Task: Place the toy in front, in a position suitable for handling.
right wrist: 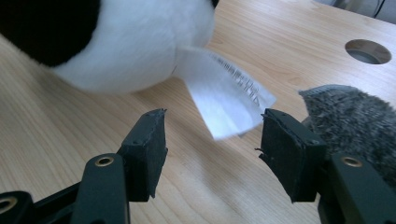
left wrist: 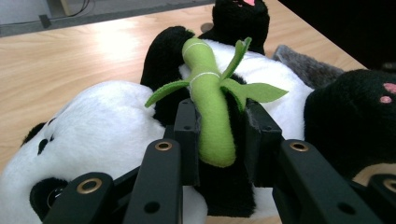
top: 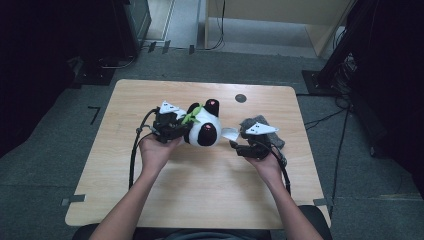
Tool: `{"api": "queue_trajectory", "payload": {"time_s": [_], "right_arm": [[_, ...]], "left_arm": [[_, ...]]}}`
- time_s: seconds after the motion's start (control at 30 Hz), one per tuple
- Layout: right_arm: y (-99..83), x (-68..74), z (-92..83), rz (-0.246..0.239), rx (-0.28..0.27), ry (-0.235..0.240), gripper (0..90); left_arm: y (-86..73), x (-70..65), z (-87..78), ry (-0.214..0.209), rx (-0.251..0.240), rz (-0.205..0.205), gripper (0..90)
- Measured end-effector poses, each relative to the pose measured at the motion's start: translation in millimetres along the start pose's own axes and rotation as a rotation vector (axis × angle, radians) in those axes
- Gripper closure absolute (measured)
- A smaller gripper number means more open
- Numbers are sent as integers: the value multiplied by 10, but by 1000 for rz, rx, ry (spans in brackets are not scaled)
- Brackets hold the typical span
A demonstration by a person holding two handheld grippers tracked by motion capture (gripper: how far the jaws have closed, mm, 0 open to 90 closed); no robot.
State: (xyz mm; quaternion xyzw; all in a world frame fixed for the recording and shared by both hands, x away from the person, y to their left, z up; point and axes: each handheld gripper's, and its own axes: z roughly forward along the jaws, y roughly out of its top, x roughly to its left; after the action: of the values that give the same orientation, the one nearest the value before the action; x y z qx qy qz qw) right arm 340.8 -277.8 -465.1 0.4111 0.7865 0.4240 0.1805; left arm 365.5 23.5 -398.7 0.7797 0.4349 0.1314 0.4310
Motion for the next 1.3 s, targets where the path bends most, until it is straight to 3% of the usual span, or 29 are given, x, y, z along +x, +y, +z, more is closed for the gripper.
{"api": "queue_trajectory", "payload": {"time_s": [0.23, 0.5, 0.6, 0.87, 0.93, 0.97, 1.07, 1.17, 1.3], "right_arm": [[-9, -54, -37, 10, -5, -26, 409], [-62, -152, -114, 27, 5, -75, 409], [-112, -223, -154, 56, 0, -103, 414], [-145, -370, -180, 58, 20, -180, 422], [-143, -389, -180, 66, 24, -180, 430], [-141, -424, -185, 96, 13, -169, 436], [-126, -459, -210, 89, 1, -195, 438], [-103, -537, -232, 93, 2, -217, 438], [-134, -638, -208, 101, 23, -237, 445]], "left_arm": [[-159, -183, 133, -10, 15, -1, 701], [-260, -248, 221, -25, 19, 20, 676], [-279, -238, 222, -43, 20, 32, 627], [-303, -206, 188, -94, 2, 49, 467], [-307, -208, 187, -96, -2, 56, 444], [-310, -213, 183, -99, 1, 67, 414], [-308, -215, 163, -100, 3, 75, 380], [-287, -182, 83, -95, -26, 84, 349], [-256, -59, -10, -98, -44, 75, 324]]}}
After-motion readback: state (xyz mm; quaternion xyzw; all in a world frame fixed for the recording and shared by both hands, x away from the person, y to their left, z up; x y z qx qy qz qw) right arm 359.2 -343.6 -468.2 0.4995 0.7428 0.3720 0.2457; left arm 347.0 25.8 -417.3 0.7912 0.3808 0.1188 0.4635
